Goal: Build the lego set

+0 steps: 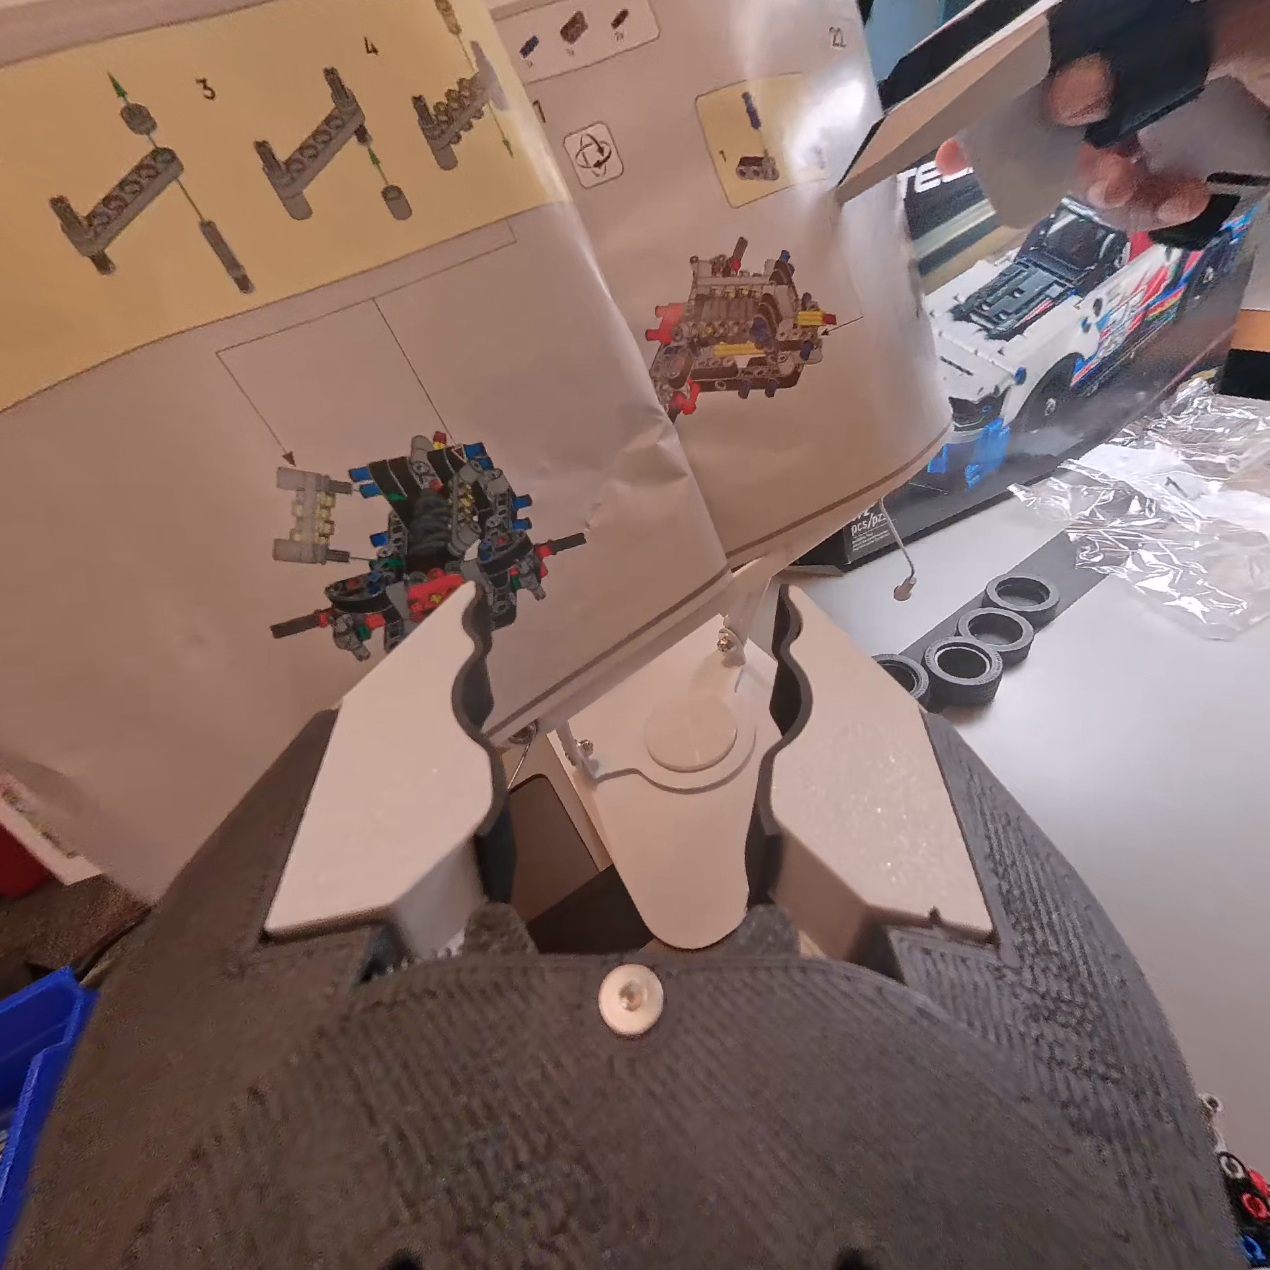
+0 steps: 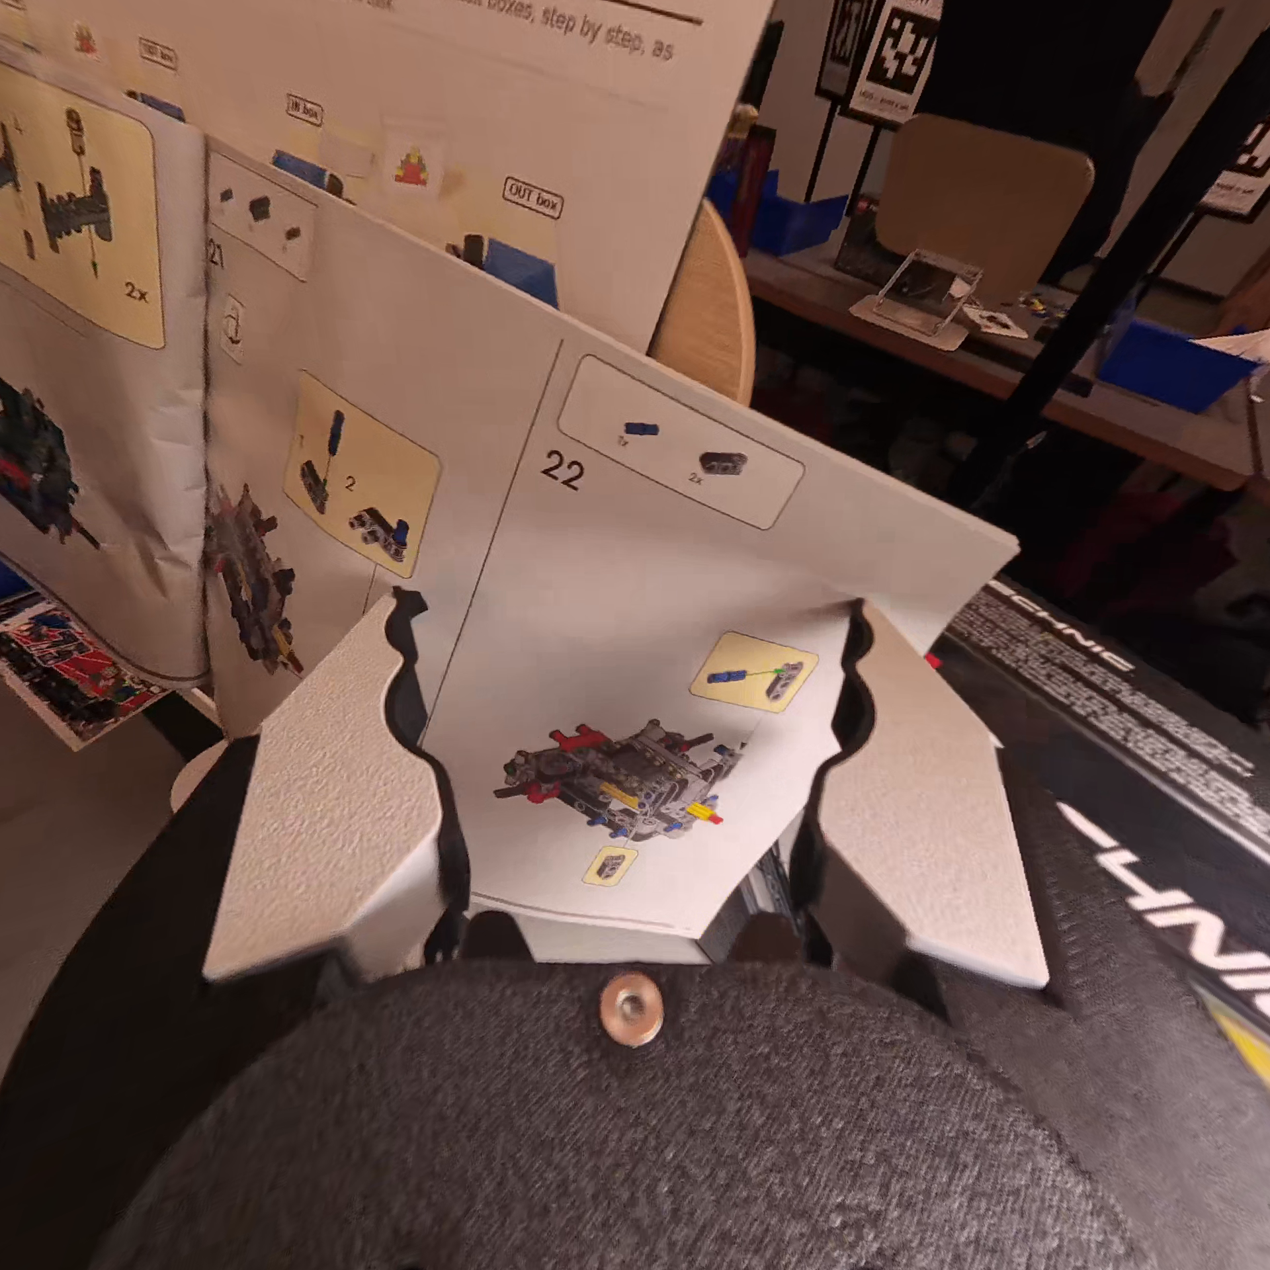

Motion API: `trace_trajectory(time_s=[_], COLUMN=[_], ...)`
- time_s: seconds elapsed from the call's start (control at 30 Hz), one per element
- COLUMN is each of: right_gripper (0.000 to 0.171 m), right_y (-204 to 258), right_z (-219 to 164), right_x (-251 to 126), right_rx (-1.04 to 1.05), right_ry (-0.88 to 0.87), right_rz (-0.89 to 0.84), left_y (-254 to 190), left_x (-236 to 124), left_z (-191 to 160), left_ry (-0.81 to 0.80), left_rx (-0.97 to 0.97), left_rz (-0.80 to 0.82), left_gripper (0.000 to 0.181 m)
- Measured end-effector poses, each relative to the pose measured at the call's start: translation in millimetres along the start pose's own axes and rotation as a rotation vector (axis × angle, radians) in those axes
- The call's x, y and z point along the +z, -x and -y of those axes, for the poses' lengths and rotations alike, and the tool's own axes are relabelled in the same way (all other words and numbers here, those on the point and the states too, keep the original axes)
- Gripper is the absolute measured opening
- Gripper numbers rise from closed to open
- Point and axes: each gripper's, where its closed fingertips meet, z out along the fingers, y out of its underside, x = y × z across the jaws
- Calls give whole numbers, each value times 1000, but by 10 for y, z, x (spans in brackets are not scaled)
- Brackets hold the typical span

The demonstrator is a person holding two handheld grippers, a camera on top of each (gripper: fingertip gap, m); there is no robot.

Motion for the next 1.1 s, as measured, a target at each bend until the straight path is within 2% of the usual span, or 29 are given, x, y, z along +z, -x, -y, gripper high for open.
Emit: trace_trajectory(time_s=[0.17, 0.3, 0.37, 0.53, 0.6, 0.67, 0.83, 0.87, 0.93, 1.0, 1.1], right_gripper=[100, 64, 38, 16, 19, 32, 88, 94, 90, 74, 65], right_y=[91, 121, 165, 297, 345, 402, 653, 688, 660, 735, 782], right_z=[37, 110, 137, 112, 107, 95, 52, 37, 8, 7, 12], right_x=[-47, -147, -172, -129, -122, -114, -29, 10, 76, 134, 176], right_rx=[-31, -95, -121, -158, -168, -173, -177, -189, -249, -251, -240], right_ry=[-39, -73, -80, -62, -63, -63, -32, -24, -8, -19, -21], right_rz=[-26, -79, -89, -86, -79, -65, -66, -92, -206, -228, -246], left_y=[-54, -41, -45, -130, -182, -230, -352, -370, -400, -414, -406], left_x=[3, 59, 89, 132, 150, 185, 307, 327, 351, 354, 339], left_z=[27, -9, -18, 28, 73, 134, 322, 344, 368, 374, 363], left_ry=[-5, 5, 7, -3, -9, -18, -35, -37, -36, -34, -31], left_rx=[8, 2, -12, -11, 4, 10, 35, 35, 30, 34, 41], left_rz=[-12, -9, -11, -24, -33, -42, -53, -55, -60, -61, -60], left_gripper=[80, 79, 78, 73, 70, 67, 66, 66, 66, 66, 65])
